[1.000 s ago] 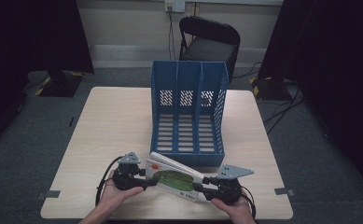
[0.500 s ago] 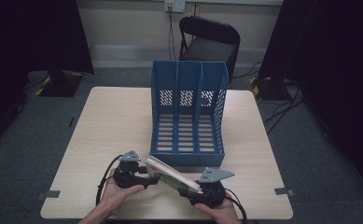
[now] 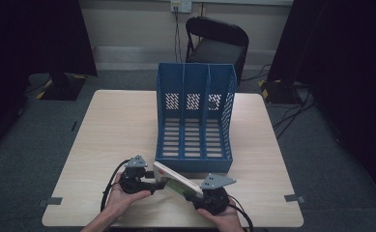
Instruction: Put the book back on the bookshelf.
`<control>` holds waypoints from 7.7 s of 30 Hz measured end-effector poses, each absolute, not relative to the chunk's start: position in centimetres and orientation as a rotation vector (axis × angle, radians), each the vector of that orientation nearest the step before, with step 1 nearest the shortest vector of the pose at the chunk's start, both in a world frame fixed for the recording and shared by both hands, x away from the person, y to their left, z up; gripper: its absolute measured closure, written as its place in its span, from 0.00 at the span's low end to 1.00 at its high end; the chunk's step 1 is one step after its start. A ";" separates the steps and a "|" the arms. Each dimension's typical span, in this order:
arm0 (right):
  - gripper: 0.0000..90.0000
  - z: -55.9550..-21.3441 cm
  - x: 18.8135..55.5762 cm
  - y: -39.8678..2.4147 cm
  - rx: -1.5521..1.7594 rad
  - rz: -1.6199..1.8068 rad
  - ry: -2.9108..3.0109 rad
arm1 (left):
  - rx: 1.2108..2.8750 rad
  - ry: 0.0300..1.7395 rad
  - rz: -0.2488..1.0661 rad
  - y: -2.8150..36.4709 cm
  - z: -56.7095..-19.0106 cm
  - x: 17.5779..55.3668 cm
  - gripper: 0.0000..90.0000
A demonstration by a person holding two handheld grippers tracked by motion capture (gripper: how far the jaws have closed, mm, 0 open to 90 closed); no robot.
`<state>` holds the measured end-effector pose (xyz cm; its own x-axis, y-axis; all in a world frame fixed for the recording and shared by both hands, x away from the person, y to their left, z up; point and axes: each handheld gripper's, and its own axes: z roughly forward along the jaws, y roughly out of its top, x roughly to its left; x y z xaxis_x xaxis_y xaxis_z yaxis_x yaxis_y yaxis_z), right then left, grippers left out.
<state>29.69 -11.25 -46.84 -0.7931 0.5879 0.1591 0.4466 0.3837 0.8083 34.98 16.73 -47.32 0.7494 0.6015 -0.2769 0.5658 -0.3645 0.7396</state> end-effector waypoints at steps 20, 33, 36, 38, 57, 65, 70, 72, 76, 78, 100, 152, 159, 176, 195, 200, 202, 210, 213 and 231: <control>0.80 -47.4 29.9 -10.9 0.927 1.444 2.437 | 2.066 0.894 0.050 16.9 -47.2 34.7 0.49; 0.85 -47.1 29.9 -11.1 0.880 1.395 2.448 | 2.043 0.939 0.034 18.1 -46.9 35.0 0.28; 0.85 -47.2 30.2 -11.4 0.920 1.417 2.452 | 2.025 0.983 0.047 19.0 -46.6 35.2 0.24; 0.85 -47.2 30.2 -11.5 0.930 1.423 2.450 | 2.043 0.989 0.070 19.5 -46.4 35.3 0.24; 0.85 -46.3 29.6 -12.5 0.915 1.399 2.452 | 2.143 1.180 0.296 21.3 -49.1 37.0 0.24; 0.85 -45.8 29.3 -12.4 0.878 1.400 2.463 | 2.145 1.106 0.449 20.8 -50.1 36.8 0.15; 0.85 -45.5 29.0 -12.5 0.856 1.414 2.453 | 2.106 1.088 0.471 20.8 -50.6 36.6 0.11; 0.85 -45.3 28.9 -12.7 0.865 1.420 2.446 | 2.106 1.090 0.471 20.8 -50.6 36.6 0.10; 0.85 -44.8 28.7 -12.9 0.855 1.441 2.438 | 2.106 1.090 0.471 20.8 -50.6 36.6 0.10; 0.85 -44.6 28.7 -12.9 0.851 1.456 2.430 | 2.105 1.090 0.471 20.8 -50.6 36.6 0.10; 0.85 -41.2 28.8 -12.6 0.781 1.537 2.376 | 2.103 1.098 0.472 20.6 -50.6 36.6 0.09; 0.85 -35.0 34.2 -16.8 1.050 1.475 2.021 | 2.112 1.093 0.469 20.7 -50.6 36.7 0.08; 0.85 -35.3 34.8 -18.0 1.102 1.433 1.974 | 2.111 1.093 0.469 20.6 -50.6 36.7 0.08; 0.85 -35.7 35.8 -19.4 1.263 1.320 1.834 | 2.104 1.103 0.473 20.6 -50.6 36.6 0.08; 0.85 -38.3 40.5 -17.5 1.399 1.238 1.740 | 2.108 1.099 0.470 20.6 -50.6 36.6 0.08; 0.85 -39.5 41.6 -16.9 1.397 1.207 1.752 | 2.111 1.097 0.471 20.7 -50.6 36.6 0.08; 0.85 -40.2 42.3 -16.7 1.413 1.192 1.755 | 2.111 1.095 0.470 20.7 -50.6 36.6 0.08; 0.85 -41.8 42.9 -16.5 1.439 1.145 1.786 | 2.111 1.095 0.470 20.7 -50.6 36.6 0.08; 0.85 -42.5 43.0 -16.9 1.460 1.129 1.796 | 2.112 1.093 0.468 20.7 -50.6 36.6 0.08; 0.85 -43.6 43.3 -16.5 1.439 1.076 1.861 | 2.111 1.091 0.465 20.7 -50.6 36.6 0.08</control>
